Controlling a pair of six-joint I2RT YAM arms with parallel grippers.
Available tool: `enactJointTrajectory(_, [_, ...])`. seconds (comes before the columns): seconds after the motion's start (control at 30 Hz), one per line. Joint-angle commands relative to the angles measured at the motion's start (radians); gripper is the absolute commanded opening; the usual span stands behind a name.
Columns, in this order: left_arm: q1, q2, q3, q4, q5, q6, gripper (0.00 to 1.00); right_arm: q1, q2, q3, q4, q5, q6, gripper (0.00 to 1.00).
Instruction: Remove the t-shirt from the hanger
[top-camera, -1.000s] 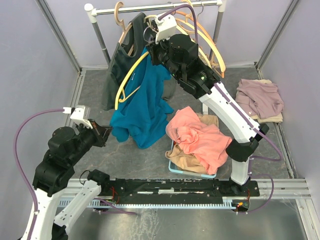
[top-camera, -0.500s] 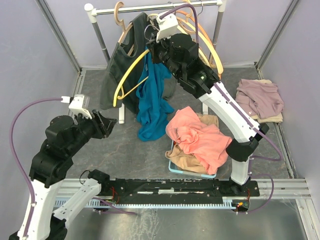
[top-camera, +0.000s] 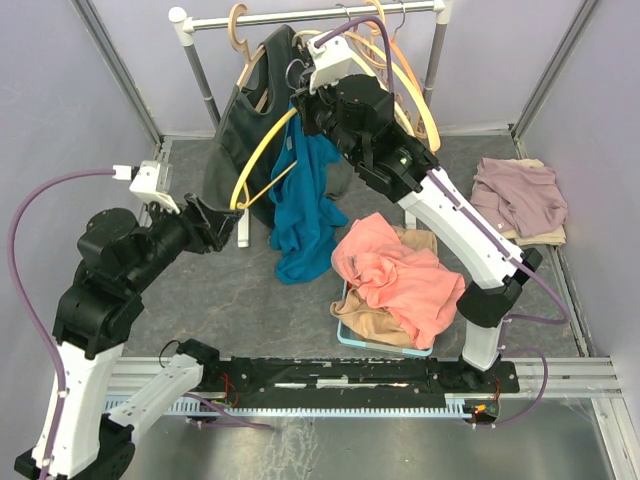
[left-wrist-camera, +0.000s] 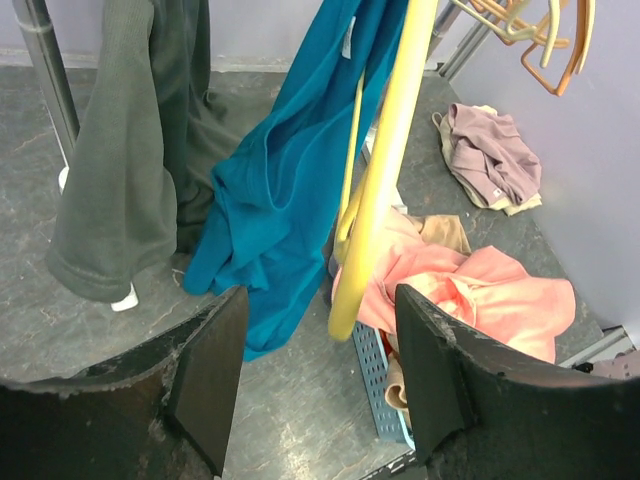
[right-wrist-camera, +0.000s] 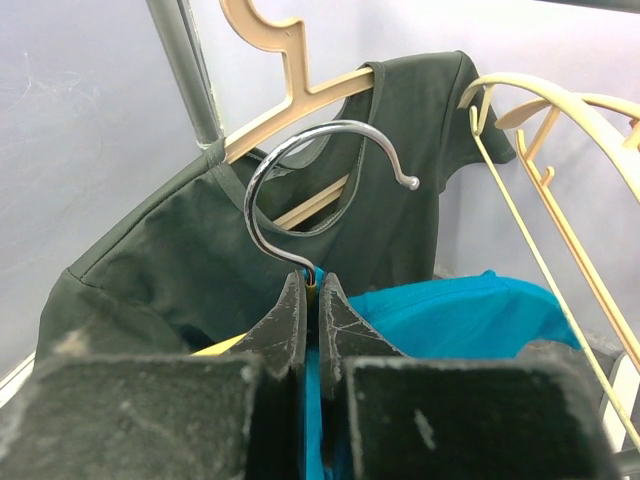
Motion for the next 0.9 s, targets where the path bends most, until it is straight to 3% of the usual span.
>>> enactJointTrajectory(0.0, [0.0, 0.061, 0.045, 0.077, 0.015, 0.04, 0.68, 0.013, -0.073, 0.008, 0.099, 0.011, -0.021, 0.01])
enactJointTrajectory(0.4, [0.0, 0.227, 0.159, 0.106, 0.035, 0.077, 0.67, 0.042, -0.086, -0.01, 0.092, 0.011, -0.058, 0.01])
enactJointTrajectory(0.63, [0.001, 0.241, 0.178, 0.084, 0.029, 0.096, 0.63, 0.047, -0.085, -0.008, 0.089, 0.012, -0.073, 0.01])
enactJointTrajectory(0.73, [0.001, 0.243, 0.184, 0.081, 0.037, 0.101, 0.54, 0.049, -0.078, -0.001, 0.083, 0.011, -0.076, 0.01])
enactJointTrajectory(0.87, [0.0, 0.244, 0.184, 0.079, 0.048, 0.105, 0.28, 0.051, -0.069, 0.014, 0.077, 0.009, -0.078, 0.01])
